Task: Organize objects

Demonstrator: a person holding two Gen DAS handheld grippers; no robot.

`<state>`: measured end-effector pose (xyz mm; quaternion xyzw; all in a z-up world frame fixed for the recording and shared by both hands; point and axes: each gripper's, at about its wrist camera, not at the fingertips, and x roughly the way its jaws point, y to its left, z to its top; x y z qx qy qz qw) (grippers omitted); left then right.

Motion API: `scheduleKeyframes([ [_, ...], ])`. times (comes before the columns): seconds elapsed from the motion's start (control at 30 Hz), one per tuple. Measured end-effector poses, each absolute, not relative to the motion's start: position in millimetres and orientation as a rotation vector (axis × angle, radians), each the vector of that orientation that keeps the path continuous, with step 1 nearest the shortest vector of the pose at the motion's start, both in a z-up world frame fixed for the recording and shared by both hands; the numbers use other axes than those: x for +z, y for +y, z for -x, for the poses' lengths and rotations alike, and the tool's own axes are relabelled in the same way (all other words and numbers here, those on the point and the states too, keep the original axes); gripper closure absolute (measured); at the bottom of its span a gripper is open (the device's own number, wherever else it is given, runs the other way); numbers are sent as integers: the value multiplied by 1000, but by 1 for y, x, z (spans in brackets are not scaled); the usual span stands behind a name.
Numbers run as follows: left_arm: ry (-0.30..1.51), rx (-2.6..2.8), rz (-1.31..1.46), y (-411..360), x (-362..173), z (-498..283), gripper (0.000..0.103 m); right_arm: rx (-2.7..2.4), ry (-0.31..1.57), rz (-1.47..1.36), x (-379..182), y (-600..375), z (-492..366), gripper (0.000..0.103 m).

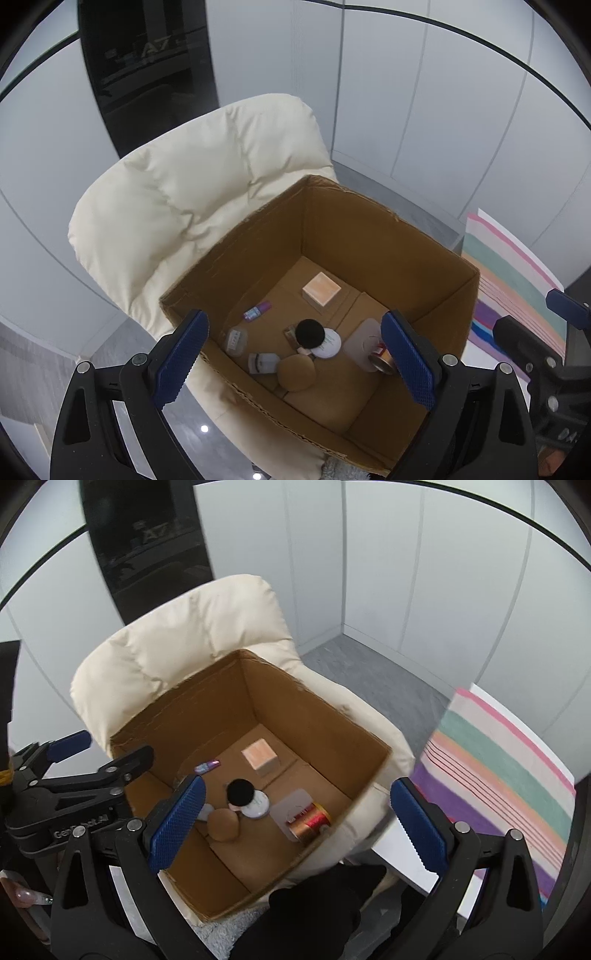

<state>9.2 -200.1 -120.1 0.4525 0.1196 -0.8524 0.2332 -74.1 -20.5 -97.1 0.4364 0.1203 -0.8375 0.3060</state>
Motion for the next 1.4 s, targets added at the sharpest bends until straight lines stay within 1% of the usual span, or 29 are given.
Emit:
scheduleKeyframes([
  [0.07,318,-2355,-1249,-196,-120,-8,7,-2243,319,-1186,-99,-13,76,1],
  [0.2,307,-2430,-1307,-179,-122,1,7,-2319,262,-1257,-103,13,81,1],
  [0.33,159,-2519,-1427,-133,-124,15,7,-2461,188,-1346,-105,55,87,1],
  [0.43,137,-2587,-1494,-105,-118,21,7,-2528,185,-1425,-104,83,90,1],
  [0.47,137,-2606,-1503,-97,-114,21,7,-2556,182,-1456,-101,98,90,1],
  [0.6,29,-2626,-1498,-61,-89,19,7,-2659,163,-1449,-79,138,75,1],
  [0.73,50,-2672,-1574,-33,-59,18,7,-2727,180,-1431,-47,169,56,1],
  [0.87,-13,-2748,-1559,-5,-20,9,8,-2717,131,-1412,-15,188,34,1],
  [0.93,-63,-2775,-1582,8,1,2,7,-2731,74,-1363,4,197,21,1],
  [0.97,-70,-2789,-1594,11,10,-1,7,-2750,13,-1357,15,206,13,1],
  [1.03,-51,-2797,-1599,13,26,-5,7,-2758,-82,-1366,27,216,6,1],
  [1.1,-57,-2774,-1577,15,40,-10,7,-2731,-223,-1402,37,233,-1,1],
  [1.2,-56,-2779,-1536,17,57,-19,7,-2746,-329,-1436,46,250,-10,1],
  [1.27,-45,-2776,-1536,17,63,-24,7,-2790,-311,-1436,50,254,-17,1],
  [1.4,-54,-2752,-1547,18,64,-29,7,-2847,-205,-1435,58,251,-29,1],
])
